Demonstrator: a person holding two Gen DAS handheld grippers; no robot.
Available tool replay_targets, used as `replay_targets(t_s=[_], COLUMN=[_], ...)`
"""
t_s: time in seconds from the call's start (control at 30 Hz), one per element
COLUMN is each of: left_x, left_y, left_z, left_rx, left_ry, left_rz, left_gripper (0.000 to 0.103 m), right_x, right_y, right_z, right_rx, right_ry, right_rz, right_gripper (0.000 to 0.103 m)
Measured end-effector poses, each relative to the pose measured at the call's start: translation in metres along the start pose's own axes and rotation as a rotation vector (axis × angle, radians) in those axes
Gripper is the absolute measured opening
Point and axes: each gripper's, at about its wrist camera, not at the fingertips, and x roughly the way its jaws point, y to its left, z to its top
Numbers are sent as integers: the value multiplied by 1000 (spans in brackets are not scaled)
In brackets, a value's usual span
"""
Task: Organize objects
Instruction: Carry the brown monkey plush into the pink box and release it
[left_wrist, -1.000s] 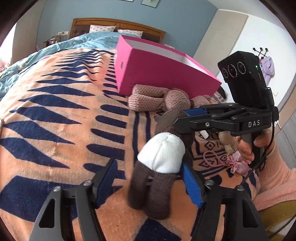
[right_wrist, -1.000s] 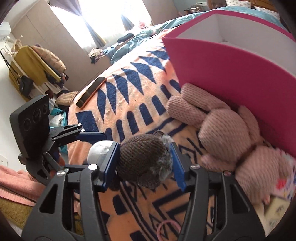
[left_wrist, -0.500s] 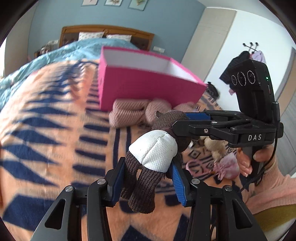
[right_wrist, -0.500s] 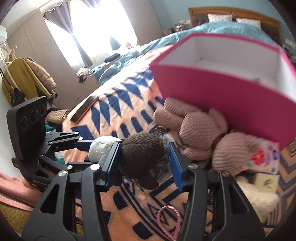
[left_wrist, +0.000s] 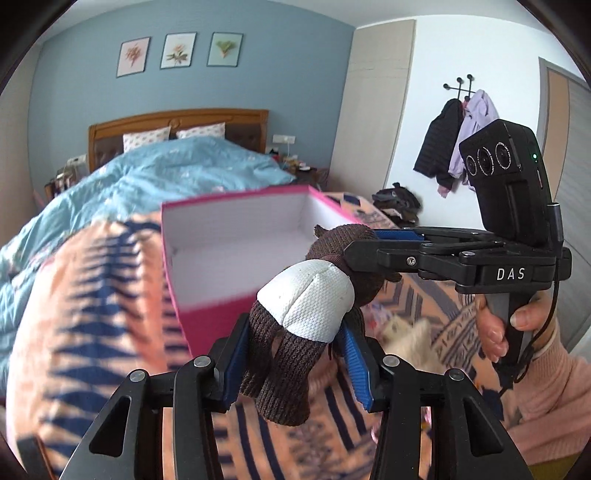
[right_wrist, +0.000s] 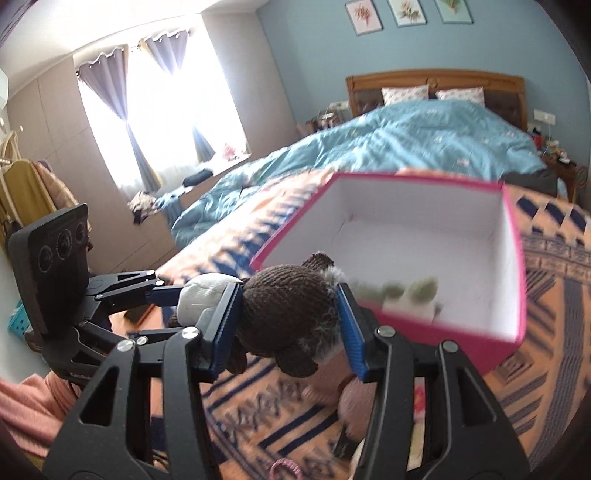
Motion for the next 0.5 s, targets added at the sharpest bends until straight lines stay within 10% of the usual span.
replay_targets(t_s=[0.5], left_x=[79], left_y=[42], left_z=[57], left_rx=[51], left_ry=[64], left_rz=[90], left_gripper=[48], right_x=[56], right_y=[-63], right_z=[50], right_rx=[106], right_ry=[15], right_rz=[-66], right_gripper=[53])
